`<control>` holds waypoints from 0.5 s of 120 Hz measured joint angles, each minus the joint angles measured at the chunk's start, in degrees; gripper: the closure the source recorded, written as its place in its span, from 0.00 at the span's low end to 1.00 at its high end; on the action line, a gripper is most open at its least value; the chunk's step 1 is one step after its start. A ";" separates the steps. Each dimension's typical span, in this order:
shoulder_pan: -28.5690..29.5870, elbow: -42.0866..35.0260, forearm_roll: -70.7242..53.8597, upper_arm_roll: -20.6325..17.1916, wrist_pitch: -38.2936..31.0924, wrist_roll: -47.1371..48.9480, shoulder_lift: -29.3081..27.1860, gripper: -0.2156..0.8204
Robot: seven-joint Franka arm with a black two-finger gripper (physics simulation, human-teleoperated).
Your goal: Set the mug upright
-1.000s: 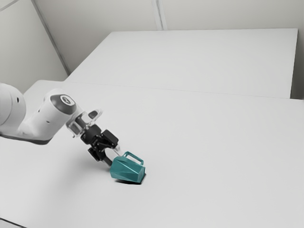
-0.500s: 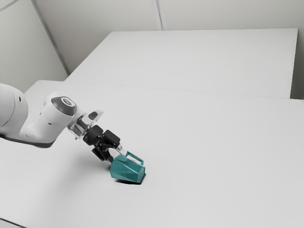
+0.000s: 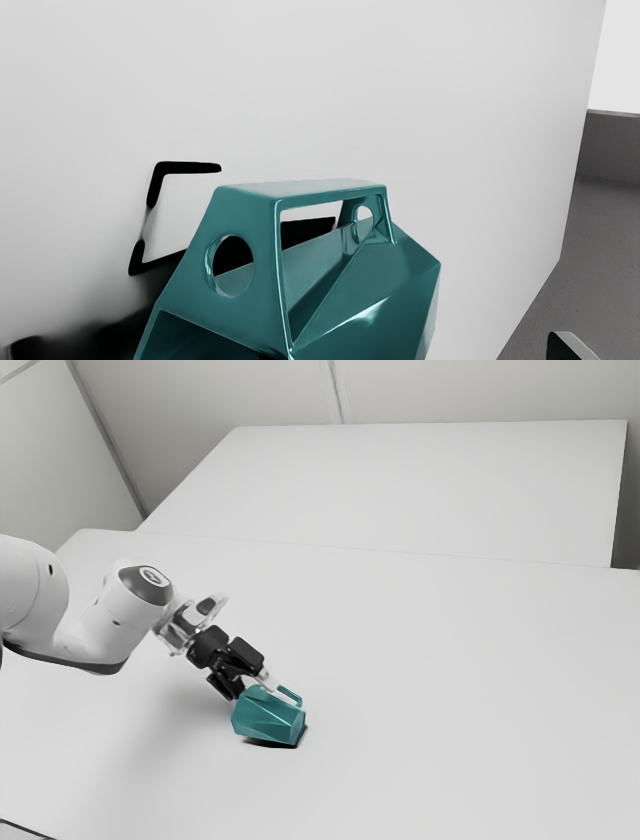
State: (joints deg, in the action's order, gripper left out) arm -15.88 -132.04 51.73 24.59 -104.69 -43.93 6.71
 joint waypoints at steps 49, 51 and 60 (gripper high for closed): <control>-0.01 0.18 1.13 -0.80 -0.14 -0.79 0.22 0.84; -0.01 0.22 1.13 -0.82 -0.14 -0.80 0.20 0.84; 0.02 0.70 1.10 -1.11 -0.17 -0.77 -0.04 0.87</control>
State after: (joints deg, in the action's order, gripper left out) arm -15.86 -131.34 52.83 23.49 -104.86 -44.70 6.67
